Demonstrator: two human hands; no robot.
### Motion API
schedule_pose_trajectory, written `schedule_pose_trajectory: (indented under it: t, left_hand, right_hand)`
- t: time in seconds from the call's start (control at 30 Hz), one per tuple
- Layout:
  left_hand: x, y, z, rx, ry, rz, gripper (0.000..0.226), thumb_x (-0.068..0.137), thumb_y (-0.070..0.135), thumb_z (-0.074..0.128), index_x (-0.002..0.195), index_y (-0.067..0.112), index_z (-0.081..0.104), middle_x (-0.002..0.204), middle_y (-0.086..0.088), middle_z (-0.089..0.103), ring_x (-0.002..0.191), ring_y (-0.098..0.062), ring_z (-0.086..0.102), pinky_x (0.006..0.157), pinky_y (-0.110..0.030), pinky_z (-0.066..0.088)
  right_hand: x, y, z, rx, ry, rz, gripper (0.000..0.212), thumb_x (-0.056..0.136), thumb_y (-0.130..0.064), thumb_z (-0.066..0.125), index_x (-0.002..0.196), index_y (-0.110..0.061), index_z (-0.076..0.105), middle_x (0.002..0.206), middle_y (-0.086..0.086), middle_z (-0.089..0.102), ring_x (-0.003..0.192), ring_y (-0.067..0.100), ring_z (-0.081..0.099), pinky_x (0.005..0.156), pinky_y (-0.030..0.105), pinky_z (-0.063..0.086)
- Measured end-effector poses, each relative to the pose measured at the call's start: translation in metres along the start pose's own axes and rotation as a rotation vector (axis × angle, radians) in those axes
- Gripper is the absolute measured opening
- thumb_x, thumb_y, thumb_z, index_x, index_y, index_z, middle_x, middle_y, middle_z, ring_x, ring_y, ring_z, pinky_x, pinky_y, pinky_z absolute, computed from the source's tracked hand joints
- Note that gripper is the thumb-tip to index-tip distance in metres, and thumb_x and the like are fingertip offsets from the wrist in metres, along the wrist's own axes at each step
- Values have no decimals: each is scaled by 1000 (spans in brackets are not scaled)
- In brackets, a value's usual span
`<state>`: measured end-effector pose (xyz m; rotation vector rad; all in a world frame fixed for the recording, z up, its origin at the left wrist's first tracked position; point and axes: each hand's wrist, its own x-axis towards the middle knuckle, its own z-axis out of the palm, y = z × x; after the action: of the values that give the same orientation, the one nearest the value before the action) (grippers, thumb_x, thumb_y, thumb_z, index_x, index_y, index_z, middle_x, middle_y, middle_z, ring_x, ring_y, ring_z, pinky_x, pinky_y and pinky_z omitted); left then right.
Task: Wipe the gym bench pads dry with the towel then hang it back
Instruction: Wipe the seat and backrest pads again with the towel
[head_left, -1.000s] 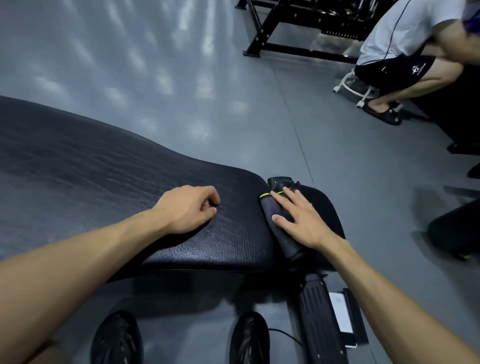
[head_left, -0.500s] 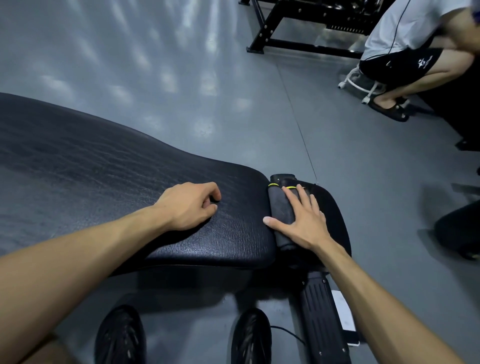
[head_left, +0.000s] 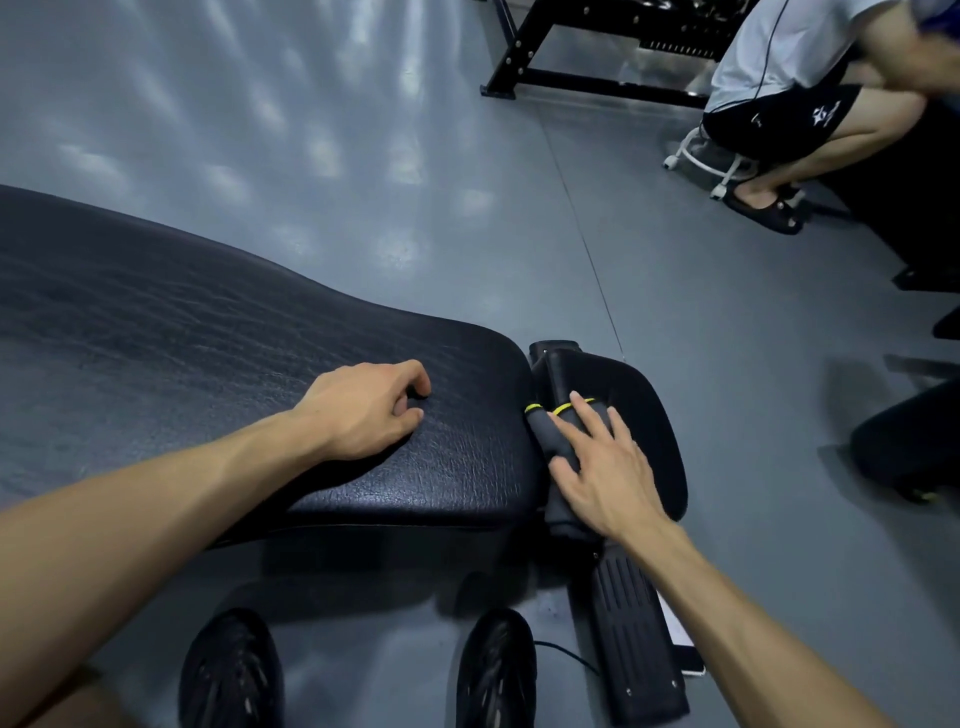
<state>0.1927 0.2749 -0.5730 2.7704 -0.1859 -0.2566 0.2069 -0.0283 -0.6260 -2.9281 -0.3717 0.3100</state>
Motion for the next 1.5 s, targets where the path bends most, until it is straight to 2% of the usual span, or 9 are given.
schedule_pose_trajectory:
  t: [0.17,0.3,0.5,0.57,0.67,0.77,1.13,1.37,1.5]
  left_hand:
    - [5,-7,2,-19,16,5,21,95,38,55,115,39,51,80,16,64,80,-7,58,68,-32,41]
    - [6,-11,1,-49,7,21,21,95,40,55,115,40,52,82,17,65,82,-7,58,69,-31,39]
    - [4,-14,0,-70,-14,49,23,96,40,56,120,40,53,85,19,64,82,-3,55,68,-31,39]
    - [2,-13,-1,-65,-17,54,24,96,39,56,120,38,54,85,19,64,83,-5,56,69,-31,40]
    - [0,-11,-4,-71,-43,70,25,96,38,58,121,34,56,86,16,64,83,-8,57,72,-32,43]
    - [-5,-12,-7,-107,-65,97,27,97,33,60,123,26,60,86,15,63,80,-5,55,74,-28,41]
    - [-48,-1,-19,-24,-79,95,30,95,31,65,123,19,64,117,1,60,110,-20,59,95,-25,41]
    - [-73,-10,-23,26,-97,76,35,98,32,61,131,21,60,133,2,60,120,-21,50,99,-26,36]
    - [-75,-8,-23,43,-107,71,36,98,34,61,132,21,59,135,1,59,122,-20,49,103,-29,37]
  right_hand:
    - [74,-8,-23,25,-49,26,55,98,-34,45,153,-39,35,169,-11,11,153,37,15,113,63,33]
    - [139,-13,-50,120,129,55,48,97,-18,44,144,-25,51,161,0,38,142,35,39,110,53,40]
    - [172,7,-34,-261,-260,-235,52,84,-18,34,122,-30,67,134,-10,59,124,28,52,100,59,44]
    - [165,-4,-40,-245,-297,-257,48,85,-22,33,118,-29,67,134,-14,59,132,27,49,104,59,37]
    - [140,-10,-40,-324,-277,-300,43,97,-10,43,134,-20,62,156,-14,42,154,25,19,118,59,14]
    - [103,-5,-30,-312,-214,-341,48,96,-6,41,136,-23,61,162,-18,33,156,21,7,117,69,16]
    - [-19,2,8,-283,-125,-331,56,98,-4,39,152,-19,43,169,-8,19,157,22,-6,123,58,4]
    - [-63,8,5,-262,-127,-418,51,99,-6,39,146,-20,52,165,-8,29,158,18,2,125,52,6]
    - [-69,17,-19,228,-121,-359,52,85,3,45,124,-20,71,143,-5,60,147,13,37,123,35,26]
